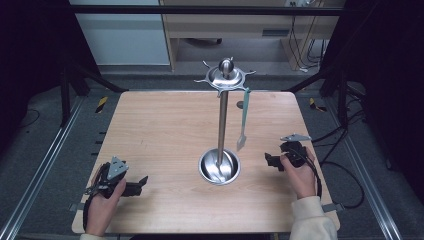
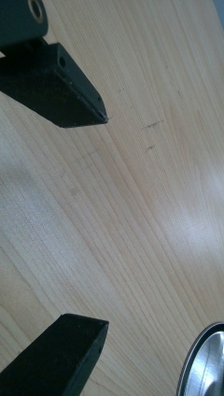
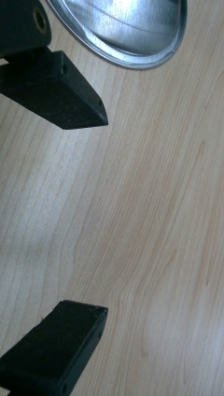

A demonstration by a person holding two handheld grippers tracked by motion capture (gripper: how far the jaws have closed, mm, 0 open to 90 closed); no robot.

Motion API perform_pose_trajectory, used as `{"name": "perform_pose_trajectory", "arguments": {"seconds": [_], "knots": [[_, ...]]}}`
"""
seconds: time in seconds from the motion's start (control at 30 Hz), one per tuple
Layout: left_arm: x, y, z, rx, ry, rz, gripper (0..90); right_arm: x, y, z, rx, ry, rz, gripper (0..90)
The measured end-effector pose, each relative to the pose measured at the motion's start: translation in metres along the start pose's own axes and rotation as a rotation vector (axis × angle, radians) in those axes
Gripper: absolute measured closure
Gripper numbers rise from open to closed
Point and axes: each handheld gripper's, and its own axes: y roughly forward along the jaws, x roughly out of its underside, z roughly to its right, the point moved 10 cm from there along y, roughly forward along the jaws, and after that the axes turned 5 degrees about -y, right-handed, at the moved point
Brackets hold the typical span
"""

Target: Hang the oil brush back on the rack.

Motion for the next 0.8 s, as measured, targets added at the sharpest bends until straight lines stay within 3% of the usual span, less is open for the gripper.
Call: {"name": "perform_pose_trajectory", "arguments": {"seconds": [0.3,0.53,0.8], "knots": [[0.000,0.000,0.001,0.001,0.002,-0.001,2.6,0.003,0.009,-0.006,-0.021,-0.021,0.003,8.6],[0.000,0.000,0.001,0.001,0.003,-0.002,2.6,0.007,0.020,-0.018,-0.045,-0.053,-0.030,8.6],[0.000,0.000,0.000,-0.001,0.002,-0.001,2.6,0.008,0.020,-0.023,-0.058,-0.065,-0.036,8.5]]}}
